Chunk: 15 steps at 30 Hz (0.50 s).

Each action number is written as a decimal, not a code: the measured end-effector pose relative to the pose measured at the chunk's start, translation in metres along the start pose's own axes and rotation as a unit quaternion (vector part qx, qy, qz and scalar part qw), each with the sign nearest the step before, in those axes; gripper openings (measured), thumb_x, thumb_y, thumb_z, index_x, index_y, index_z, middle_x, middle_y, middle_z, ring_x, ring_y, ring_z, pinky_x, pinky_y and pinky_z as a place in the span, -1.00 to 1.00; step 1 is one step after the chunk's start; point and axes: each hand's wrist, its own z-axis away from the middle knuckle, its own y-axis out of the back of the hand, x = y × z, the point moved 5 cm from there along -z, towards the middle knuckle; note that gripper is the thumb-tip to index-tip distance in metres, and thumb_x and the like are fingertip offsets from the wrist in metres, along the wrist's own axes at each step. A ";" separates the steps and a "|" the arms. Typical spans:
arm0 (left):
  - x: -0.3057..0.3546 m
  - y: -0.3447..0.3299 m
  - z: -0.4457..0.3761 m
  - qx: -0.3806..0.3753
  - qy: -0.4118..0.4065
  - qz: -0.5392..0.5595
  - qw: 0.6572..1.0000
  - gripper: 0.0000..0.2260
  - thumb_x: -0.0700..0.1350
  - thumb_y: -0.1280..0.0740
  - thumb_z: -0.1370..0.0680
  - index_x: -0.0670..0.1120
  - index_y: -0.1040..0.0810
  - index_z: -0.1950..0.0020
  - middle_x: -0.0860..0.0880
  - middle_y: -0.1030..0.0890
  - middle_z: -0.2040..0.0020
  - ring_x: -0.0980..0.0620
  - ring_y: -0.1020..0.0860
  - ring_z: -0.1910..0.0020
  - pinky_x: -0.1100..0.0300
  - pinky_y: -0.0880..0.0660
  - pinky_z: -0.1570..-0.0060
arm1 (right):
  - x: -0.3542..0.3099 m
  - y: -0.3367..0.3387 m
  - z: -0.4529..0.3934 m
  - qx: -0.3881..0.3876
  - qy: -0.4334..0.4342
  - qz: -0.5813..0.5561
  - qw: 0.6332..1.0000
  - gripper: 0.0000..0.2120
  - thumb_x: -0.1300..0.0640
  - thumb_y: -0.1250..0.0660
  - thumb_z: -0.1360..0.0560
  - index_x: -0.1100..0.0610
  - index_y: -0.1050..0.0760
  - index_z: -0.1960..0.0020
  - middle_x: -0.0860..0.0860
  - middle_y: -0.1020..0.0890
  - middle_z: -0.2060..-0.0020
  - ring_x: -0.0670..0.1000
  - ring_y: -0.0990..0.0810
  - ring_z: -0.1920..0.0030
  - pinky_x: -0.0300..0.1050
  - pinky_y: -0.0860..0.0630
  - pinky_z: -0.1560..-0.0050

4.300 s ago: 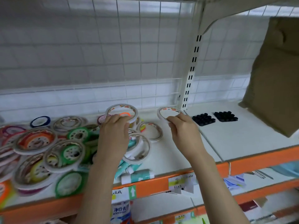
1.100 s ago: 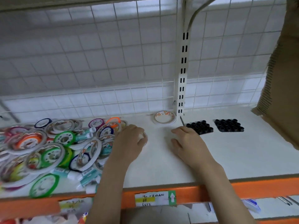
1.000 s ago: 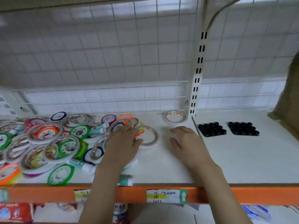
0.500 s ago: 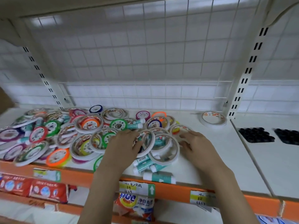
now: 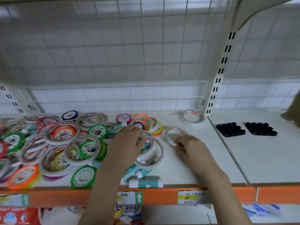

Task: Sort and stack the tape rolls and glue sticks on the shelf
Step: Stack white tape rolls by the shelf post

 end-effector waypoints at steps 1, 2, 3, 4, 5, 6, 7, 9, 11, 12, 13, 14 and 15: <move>0.002 -0.001 -0.003 0.000 -0.006 0.003 1.000 -0.71 0.00 -0.23 -0.58 -0.04 -0.47 -0.27 0.03 -0.47 -0.19 0.02 -0.43 -0.13 0.11 -0.41 -0.13 | 0.001 0.003 0.001 0.013 -0.002 -0.007 1.000 -0.80 0.22 -0.27 -0.48 0.14 -0.57 -0.07 0.08 -0.61 0.04 0.12 -0.53 -0.03 -0.07 -0.44 0.07; 0.004 -0.003 -0.006 -0.004 -0.011 0.002 1.000 -0.71 -0.01 -0.24 -0.57 -0.04 -0.47 -0.27 0.03 -0.48 -0.20 0.01 -0.43 -0.15 0.10 -0.41 -0.15 | 0.002 0.007 0.002 0.025 -0.003 -0.016 1.000 -0.80 0.24 -0.28 -0.48 0.14 -0.57 -0.07 0.07 -0.61 0.06 0.12 -0.53 -0.02 -0.07 -0.46 0.08; 0.005 -0.006 -0.009 -0.008 -0.016 -0.003 1.000 -0.71 -0.01 -0.25 -0.57 -0.03 -0.47 -0.28 0.03 -0.48 -0.20 0.00 -0.42 -0.17 0.08 -0.40 -0.16 | 0.003 0.010 0.003 0.036 -0.004 -0.023 0.999 -0.79 0.26 -0.29 -0.47 0.13 -0.57 -0.08 0.07 -0.61 0.07 0.12 -0.54 -0.01 -0.06 -0.46 0.08; 0.007 -0.008 -0.012 -0.014 -0.020 -0.009 1.000 -0.70 -0.02 -0.25 -0.56 -0.03 -0.45 -0.29 0.03 -0.48 -0.21 -0.01 -0.41 -0.20 0.07 -0.41 -0.17 | 0.004 0.012 0.004 0.045 -0.004 -0.026 0.999 -0.79 0.26 -0.29 -0.47 0.13 -0.57 -0.08 0.06 -0.62 0.07 0.11 -0.54 -0.01 -0.06 -0.47 0.09; 0.007 -0.011 -0.014 -0.020 -0.024 -0.016 0.999 -0.69 -0.03 -0.26 -0.56 -0.02 -0.44 -0.30 0.02 -0.48 -0.20 -0.02 -0.40 -0.21 0.06 -0.41 -0.16 | 0.004 0.015 0.004 0.052 -0.003 -0.026 0.998 -0.79 0.26 -0.29 -0.48 0.13 -0.57 -0.09 0.06 -0.62 0.08 0.11 -0.54 -0.01 -0.06 -0.46 0.09; 0.009 -0.014 -0.016 -0.026 -0.028 -0.023 0.999 -0.69 -0.04 -0.25 -0.56 -0.03 -0.44 -0.30 0.02 -0.47 -0.20 -0.03 -0.40 -0.22 0.06 -0.41 -0.15 | 0.004 0.017 0.005 0.059 -0.003 -0.026 0.998 -0.79 0.24 -0.29 -0.49 0.13 -0.57 -0.10 0.06 -0.62 0.07 0.11 -0.54 -0.01 -0.07 -0.45 0.09; 0.009 -0.016 -0.019 -0.033 -0.032 -0.028 0.999 -0.71 -0.06 -0.25 -0.56 -0.03 -0.46 -0.28 0.02 -0.47 -0.19 -0.04 -0.40 -0.21 0.07 -0.40 -0.15 | 0.004 0.019 0.006 0.063 -0.003 -0.025 0.998 -0.79 0.23 -0.28 -0.50 0.13 -0.57 -0.11 0.06 -0.62 0.06 0.11 -0.53 -0.02 -0.07 -0.45 0.09; 0.011 -0.019 -0.022 -0.049 -0.038 -0.029 0.998 -0.77 -0.10 -0.25 -0.56 -0.04 -0.54 -0.20 0.01 -0.47 -0.17 -0.03 -0.42 -0.18 0.09 -0.40 -0.14 | 0.007 0.021 0.006 0.067 -0.005 -0.023 0.997 -0.80 0.21 -0.27 -0.51 0.12 -0.56 -0.11 0.05 -0.62 0.06 0.10 -0.53 -0.02 -0.11 -0.39 0.14; 0.011 -0.021 -0.025 -0.061 -0.045 -0.040 0.996 -0.81 -0.15 -0.24 -0.56 -0.05 -0.62 -0.08 -0.01 -0.51 -0.08 -0.04 -0.47 -0.09 0.06 -0.44 -0.06 | 0.010 0.022 0.005 0.069 -0.012 -0.018 0.997 -0.81 0.20 -0.26 -0.52 0.12 -0.56 -0.10 0.05 -0.62 0.05 0.10 -0.52 -0.02 -0.13 -0.35 0.17; 0.011 -0.022 -0.026 -0.066 -0.047 -0.050 0.995 -0.81 -0.17 -0.23 -0.56 -0.05 -0.64 -0.03 -0.02 -0.55 -0.02 -0.04 -0.50 -0.03 0.06 -0.46 0.00 | 0.012 0.023 0.005 0.070 -0.014 -0.014 0.997 -0.82 0.19 -0.26 -0.52 0.12 -0.56 -0.09 0.05 -0.62 0.06 0.10 -0.52 -0.02 -0.12 -0.36 0.17; 0.010 -0.021 -0.028 -0.067 -0.049 -0.058 0.995 -0.81 -0.18 -0.23 -0.56 -0.05 -0.64 0.01 -0.03 -0.57 0.05 -0.03 -0.52 0.05 0.08 -0.47 0.07 | 0.013 0.023 0.005 0.072 -0.016 -0.011 0.997 -0.83 0.18 -0.26 -0.52 0.12 -0.56 -0.07 0.05 -0.61 0.07 0.10 -0.52 -0.01 -0.09 -0.39 0.16; 0.010 -0.020 -0.029 -0.063 -0.047 -0.062 0.995 -0.82 -0.19 -0.23 -0.56 -0.05 -0.64 0.06 -0.03 -0.58 0.12 -0.03 -0.52 0.12 0.09 -0.47 0.12 | 0.014 0.024 0.004 0.074 -0.017 -0.009 0.997 -0.84 0.17 -0.26 -0.53 0.12 -0.56 -0.06 0.05 -0.61 0.08 0.11 -0.52 0.00 -0.07 -0.40 0.15; 0.010 -0.019 -0.030 -0.055 -0.042 -0.059 0.996 -0.84 -0.18 -0.23 -0.56 -0.06 -0.61 0.08 -0.02 -0.58 0.17 -0.03 -0.52 0.16 0.08 -0.47 0.15 | 0.015 0.025 0.003 0.077 -0.018 -0.007 0.997 -0.85 0.17 -0.26 -0.53 0.12 -0.56 -0.05 0.05 -0.61 0.10 0.11 -0.52 0.02 -0.06 -0.42 0.15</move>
